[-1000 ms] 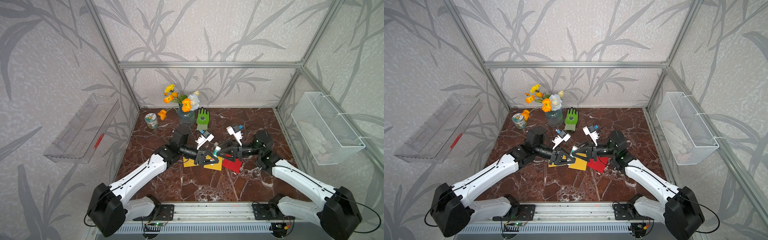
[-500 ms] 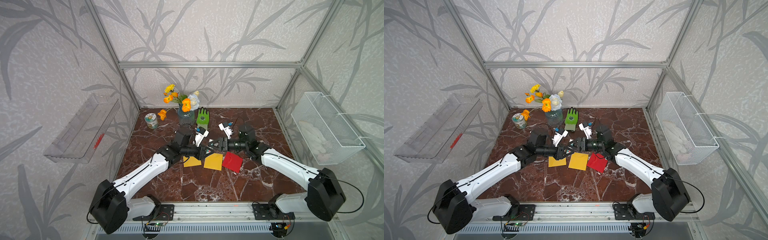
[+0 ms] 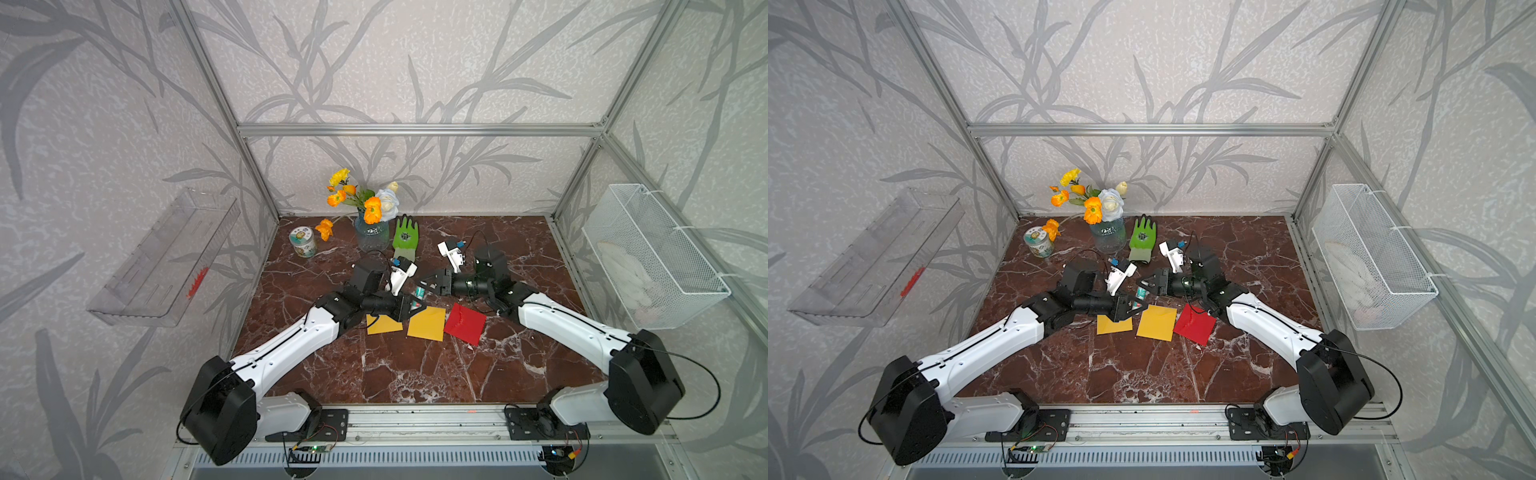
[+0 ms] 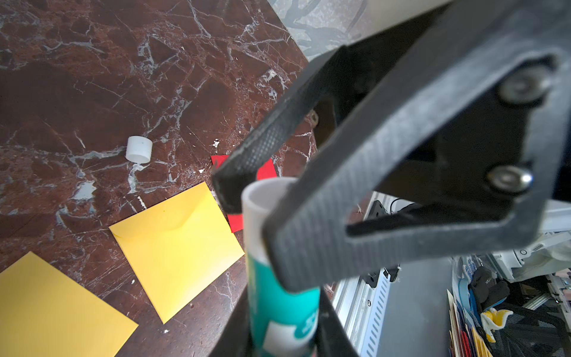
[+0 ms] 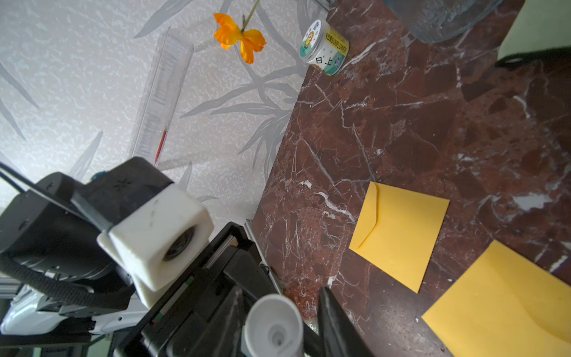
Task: Seal the envelope with a glue stick
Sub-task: Screw the glue stick.
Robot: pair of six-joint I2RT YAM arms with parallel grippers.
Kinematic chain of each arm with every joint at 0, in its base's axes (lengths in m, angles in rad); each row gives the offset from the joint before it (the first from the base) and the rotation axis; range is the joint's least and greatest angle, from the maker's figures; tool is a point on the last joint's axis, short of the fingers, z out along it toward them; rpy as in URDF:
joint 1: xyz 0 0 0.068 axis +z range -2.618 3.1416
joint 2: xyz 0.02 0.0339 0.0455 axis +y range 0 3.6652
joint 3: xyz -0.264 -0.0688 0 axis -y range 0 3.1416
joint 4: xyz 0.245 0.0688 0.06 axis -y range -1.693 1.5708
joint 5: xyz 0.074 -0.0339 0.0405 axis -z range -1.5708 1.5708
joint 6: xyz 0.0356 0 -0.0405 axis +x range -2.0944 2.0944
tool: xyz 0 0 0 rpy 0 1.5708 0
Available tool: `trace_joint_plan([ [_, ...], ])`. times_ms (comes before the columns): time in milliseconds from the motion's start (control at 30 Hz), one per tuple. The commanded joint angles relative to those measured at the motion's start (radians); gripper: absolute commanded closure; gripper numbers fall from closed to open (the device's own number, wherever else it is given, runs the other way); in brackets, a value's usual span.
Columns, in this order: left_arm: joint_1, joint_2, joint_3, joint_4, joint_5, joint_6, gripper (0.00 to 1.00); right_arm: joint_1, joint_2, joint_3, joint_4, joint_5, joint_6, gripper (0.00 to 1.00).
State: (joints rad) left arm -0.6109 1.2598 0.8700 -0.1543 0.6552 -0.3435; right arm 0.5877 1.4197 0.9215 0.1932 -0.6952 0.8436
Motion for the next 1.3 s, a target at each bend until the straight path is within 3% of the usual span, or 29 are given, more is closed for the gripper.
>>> trace_joint_plan([
  [0, -0.002, 0.004, -0.012, 0.024, 0.008, 0.007, 1.0, 0.008, 0.013, 0.031, 0.02, -0.017, 0.002, 0.67],
  [133, -0.002, 0.012, -0.014, 0.027, 0.019, 0.003, 1.0, 0.008, 0.011, 0.027, 0.025, -0.014, 0.001, 0.68],
  [233, -0.002, 0.01, -0.018, 0.027, 0.024, 0.002, 1.0, 0.005, 0.008, 0.031, 0.013, -0.004, -0.003, 0.59],
  [333, -0.002, 0.003, -0.022, 0.03, 0.025, 0.001, 1.0, 0.001, 0.011, 0.035, 0.023, -0.006, 0.004, 0.57],
  [567, -0.002, 0.009, -0.03, 0.038, 0.039, -0.006, 1.0, 0.0, 0.013, 0.034, 0.031, -0.024, 0.006, 0.7],
  [767, -0.002, 0.011, -0.03, 0.032, 0.068, -0.006, 1.0, -0.003, 0.005, 0.017, 0.031, -0.049, -0.017, 0.86],
  [967, 0.0, -0.013, -0.018, 0.047, 0.194, -0.019, 1.0, -0.008, -0.04, -0.029, 0.13, -0.195, -0.083, 0.87],
  [1133, 0.002, -0.027, 0.015, 0.071, 0.371, -0.049, 1.0, -0.008, -0.112, -0.096, 0.309, -0.319, -0.071, 0.87],
  [1267, 0.006, -0.056, 0.03, 0.079, 0.441, -0.066, 1.0, -0.006, -0.207, -0.15, 0.392, -0.377, -0.074, 0.87],
])
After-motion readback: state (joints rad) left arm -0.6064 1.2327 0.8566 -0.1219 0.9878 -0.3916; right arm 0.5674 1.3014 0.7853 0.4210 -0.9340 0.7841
